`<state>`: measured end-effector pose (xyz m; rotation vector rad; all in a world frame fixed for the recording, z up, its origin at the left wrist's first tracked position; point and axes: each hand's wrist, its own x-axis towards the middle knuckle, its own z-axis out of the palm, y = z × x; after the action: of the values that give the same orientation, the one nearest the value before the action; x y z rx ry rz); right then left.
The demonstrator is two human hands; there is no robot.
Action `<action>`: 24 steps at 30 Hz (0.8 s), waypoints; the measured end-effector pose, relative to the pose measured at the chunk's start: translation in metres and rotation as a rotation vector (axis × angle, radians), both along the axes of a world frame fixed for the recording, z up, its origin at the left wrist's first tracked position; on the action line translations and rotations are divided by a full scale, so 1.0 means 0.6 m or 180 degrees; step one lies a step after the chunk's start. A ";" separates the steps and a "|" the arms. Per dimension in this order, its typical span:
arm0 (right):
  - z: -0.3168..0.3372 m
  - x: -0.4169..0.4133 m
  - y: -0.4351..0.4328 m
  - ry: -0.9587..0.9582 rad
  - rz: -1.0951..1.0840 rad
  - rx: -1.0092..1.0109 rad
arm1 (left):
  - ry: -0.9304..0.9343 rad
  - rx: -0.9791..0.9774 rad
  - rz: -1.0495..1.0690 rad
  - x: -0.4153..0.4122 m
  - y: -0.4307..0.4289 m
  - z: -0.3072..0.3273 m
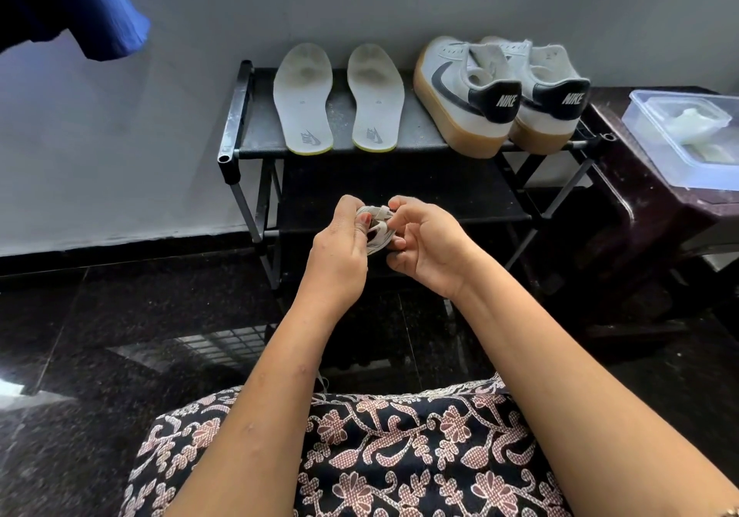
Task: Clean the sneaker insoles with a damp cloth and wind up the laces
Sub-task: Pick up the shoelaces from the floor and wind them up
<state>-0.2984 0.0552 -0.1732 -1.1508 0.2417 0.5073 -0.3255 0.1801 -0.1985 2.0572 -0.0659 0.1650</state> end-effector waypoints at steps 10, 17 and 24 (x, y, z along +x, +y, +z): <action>-0.002 -0.005 0.010 -0.0398 -0.0034 -0.0317 | 0.0064 -0.0079 0.0024 0.001 0.002 -0.003; 0.002 -0.002 0.006 -0.0416 0.0162 -0.0502 | 0.0092 -0.0185 0.0023 0.001 -0.001 0.000; 0.007 -0.002 -0.007 -0.0733 0.0765 -0.0722 | 0.0211 -0.0394 -0.0043 0.002 -0.002 0.000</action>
<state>-0.2993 0.0510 -0.1690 -1.4576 -0.0415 0.5626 -0.3244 0.1790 -0.1983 1.9366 -0.0281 0.0902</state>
